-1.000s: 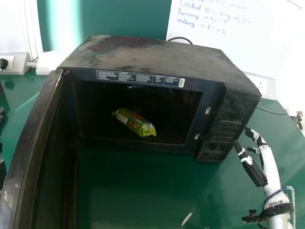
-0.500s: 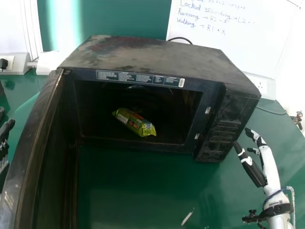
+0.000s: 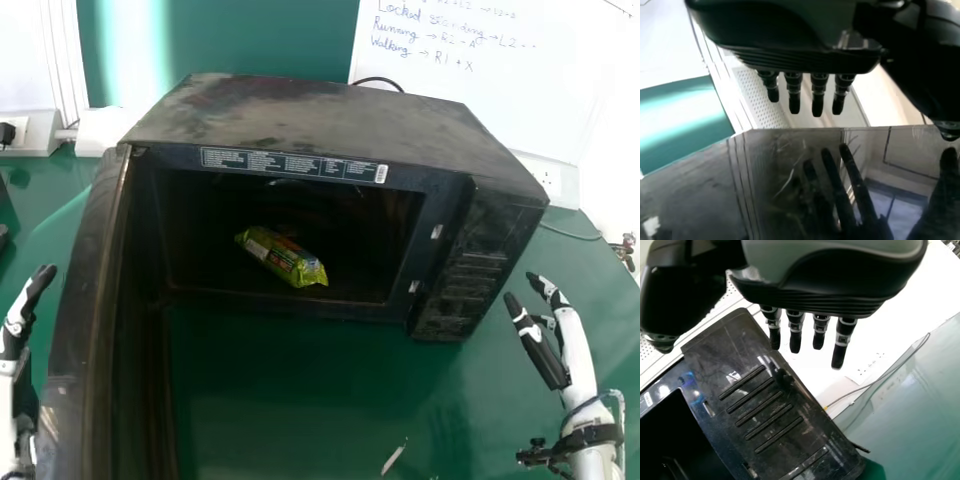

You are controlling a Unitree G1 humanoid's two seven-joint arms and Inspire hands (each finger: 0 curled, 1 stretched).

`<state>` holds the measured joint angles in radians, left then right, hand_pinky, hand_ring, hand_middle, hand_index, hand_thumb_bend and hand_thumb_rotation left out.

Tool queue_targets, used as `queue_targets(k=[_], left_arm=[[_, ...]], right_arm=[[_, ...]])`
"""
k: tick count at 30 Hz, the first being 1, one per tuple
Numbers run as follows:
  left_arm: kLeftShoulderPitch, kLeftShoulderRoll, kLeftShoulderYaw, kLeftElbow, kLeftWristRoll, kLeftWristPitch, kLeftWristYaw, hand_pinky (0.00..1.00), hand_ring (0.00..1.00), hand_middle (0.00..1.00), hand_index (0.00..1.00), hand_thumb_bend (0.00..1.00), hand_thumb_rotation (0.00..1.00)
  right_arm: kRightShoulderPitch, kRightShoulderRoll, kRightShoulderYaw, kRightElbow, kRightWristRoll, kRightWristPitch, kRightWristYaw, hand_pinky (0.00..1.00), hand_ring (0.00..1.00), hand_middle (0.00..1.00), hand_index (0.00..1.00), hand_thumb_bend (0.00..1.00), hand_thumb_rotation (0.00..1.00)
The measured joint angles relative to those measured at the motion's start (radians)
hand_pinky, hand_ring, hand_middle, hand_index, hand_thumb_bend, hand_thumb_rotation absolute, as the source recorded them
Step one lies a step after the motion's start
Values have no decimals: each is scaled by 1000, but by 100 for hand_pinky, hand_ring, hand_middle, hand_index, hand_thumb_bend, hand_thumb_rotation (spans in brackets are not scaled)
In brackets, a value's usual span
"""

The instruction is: Put biscuit inside oven

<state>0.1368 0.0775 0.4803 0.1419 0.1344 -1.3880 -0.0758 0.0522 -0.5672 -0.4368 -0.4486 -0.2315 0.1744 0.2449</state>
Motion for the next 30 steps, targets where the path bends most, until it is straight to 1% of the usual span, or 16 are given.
queue_targets(k=[1, 6, 8, 9, 11, 12, 15, 18, 20, 21, 22, 24, 25, 26, 29, 30], left_arm=[[1, 0, -1, 4, 0, -4, 5, 99, 99, 99, 98, 98, 95], [-9, 4, -14, 59, 5, -63, 14, 100, 100, 100, 99, 72, 88], [-15, -4, 9, 63, 38, -75, 13, 100, 100, 100, 99, 69, 91], [-18, -13, 26, 59, 58, -76, 13, 100, 100, 100, 100, 69, 91], [-13, -32, 48, 46, 92, -70, 14, 100, 100, 100, 100, 82, 96], [-8, -35, 52, 42, 104, -68, 13, 100, 100, 100, 100, 84, 97], [-5, -28, 53, 45, 120, -69, 15, 100, 100, 100, 100, 78, 91], [-4, -22, 44, 55, 126, -72, 17, 100, 100, 100, 99, 79, 95], [-11, -29, 70, 60, 163, -89, 18, 99, 100, 100, 99, 83, 99], [-22, -33, 93, 64, 184, -108, 18, 98, 100, 100, 100, 83, 99], [-42, -36, 121, 68, 207, -129, 19, 96, 100, 100, 100, 81, 100], [-86, -42, 167, 81, 241, -166, 20, 93, 98, 99, 99, 81, 100], [-100, -48, 185, 87, 256, -178, 21, 93, 98, 99, 99, 81, 100], [-109, -58, 201, 90, 270, -184, 21, 93, 98, 99, 99, 87, 100], [-112, -73, 209, 93, 289, -188, 22, 94, 97, 98, 99, 94, 100], [-110, -73, 208, 93, 290, -187, 22, 94, 97, 98, 99, 94, 100]], right_arm=[[-1, -2, 0, -1, -1, 5, 0, 81, 93, 96, 96, 95, 51], [-5, -6, -1, -6, -6, 16, -1, 80, 93, 96, 95, 95, 49], [-8, -6, -1, -6, -1, 20, -1, 82, 94, 97, 96, 94, 49], [-9, -6, -1, -6, 2, 22, -1, 82, 94, 97, 96, 94, 49], [-9, -6, -1, -6, 5, 24, -1, 82, 93, 97, 95, 94, 48], [-9, -6, -1, -6, 5, 24, -1, 81, 93, 97, 95, 94, 48], [-11, -6, -1, -7, 10, 30, -1, 81, 93, 96, 95, 94, 48], [-19, -3, -4, -7, 45, 41, 0, 88, 96, 98, 97, 94, 47], [-28, 9, -13, -6, 94, 55, 4, 95, 99, 100, 99, 87, 44], [-33, 18, -23, -2, 135, 61, 14, 97, 100, 100, 100, 85, 41], [-40, 28, -35, 9, 182, 62, 24, 99, 100, 100, 100, 84, 40], [-50, 41, -52, 53, 256, 40, 40, 98, 100, 100, 100, 82, 45], [-56, 48, -60, 83, 287, 19, 48, 99, 100, 100, 100, 80, 43], [-63, 54, -69, 111, 317, 2, 55, 100, 100, 100, 99, 77, 43], [-78, 60, -91, 175, 389, -30, 65, 100, 100, 100, 98, 73, 43], [-82, 62, -95, 193, 410, -43, 67, 100, 100, 100, 97, 71, 43]])
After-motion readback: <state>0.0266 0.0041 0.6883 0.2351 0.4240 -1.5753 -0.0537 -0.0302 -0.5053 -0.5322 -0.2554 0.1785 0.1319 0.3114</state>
